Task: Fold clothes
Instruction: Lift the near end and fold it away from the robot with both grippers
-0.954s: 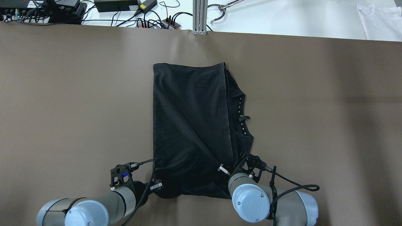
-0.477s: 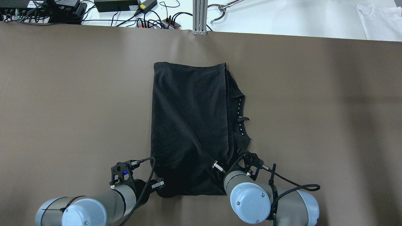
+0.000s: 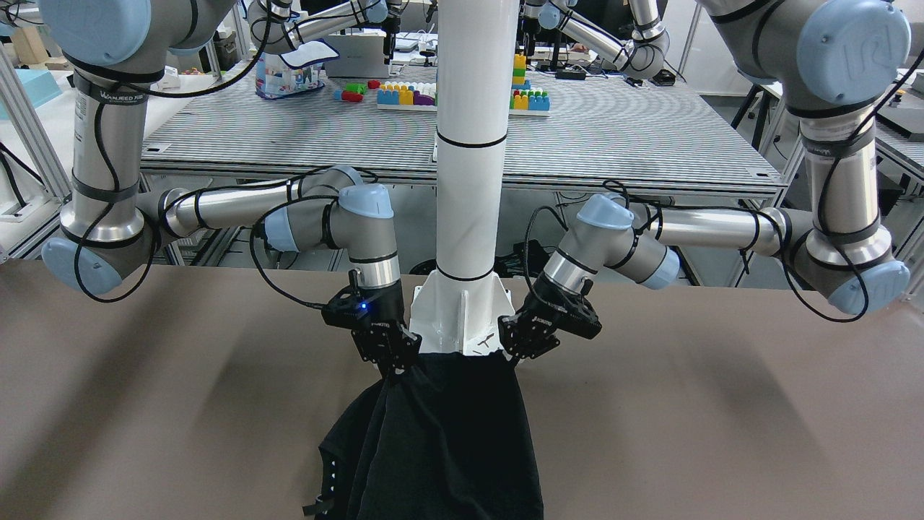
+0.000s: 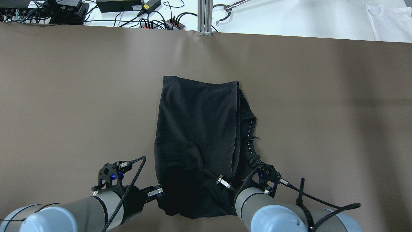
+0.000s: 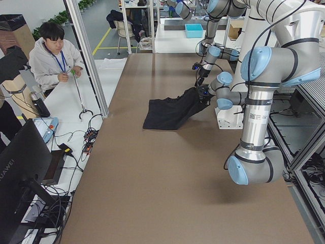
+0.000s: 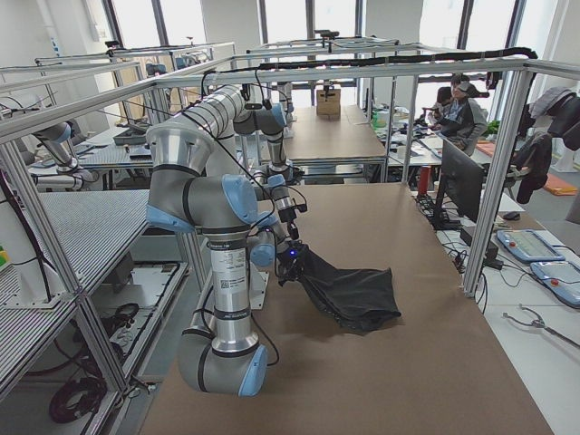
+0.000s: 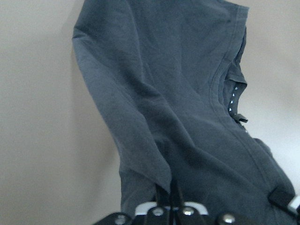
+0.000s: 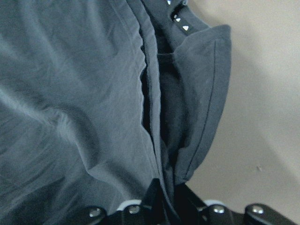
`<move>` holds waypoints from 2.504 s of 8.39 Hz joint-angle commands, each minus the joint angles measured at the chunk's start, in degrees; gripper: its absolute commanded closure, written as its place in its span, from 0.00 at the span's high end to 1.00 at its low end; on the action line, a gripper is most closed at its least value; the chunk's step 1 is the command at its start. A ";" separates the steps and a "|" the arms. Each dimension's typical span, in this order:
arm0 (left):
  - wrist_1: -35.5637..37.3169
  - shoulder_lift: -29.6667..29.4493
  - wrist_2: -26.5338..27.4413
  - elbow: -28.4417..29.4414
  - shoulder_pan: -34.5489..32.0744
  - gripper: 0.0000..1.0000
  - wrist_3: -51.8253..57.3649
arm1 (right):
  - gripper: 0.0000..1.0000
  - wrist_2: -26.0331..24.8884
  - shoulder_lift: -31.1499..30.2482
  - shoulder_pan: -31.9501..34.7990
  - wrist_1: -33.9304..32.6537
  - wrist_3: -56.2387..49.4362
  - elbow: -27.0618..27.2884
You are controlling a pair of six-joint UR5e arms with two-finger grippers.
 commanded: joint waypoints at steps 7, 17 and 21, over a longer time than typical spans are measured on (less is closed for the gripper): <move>12.23 -20.17 -12.31 23.76 -23.10 0.00 14.05 | 0.00 1.42 11.16 19.22 9.52 -10.66 -27.13; -12.30 -18.61 -16.88 42.09 -28.65 1.00 23.29 | 0.93 8.63 16.72 25.74 23.53 -11.50 -40.73; -12.47 -17.90 -16.71 41.90 -28.65 1.00 23.29 | 0.91 7.32 9.78 19.25 23.36 -3.42 -34.49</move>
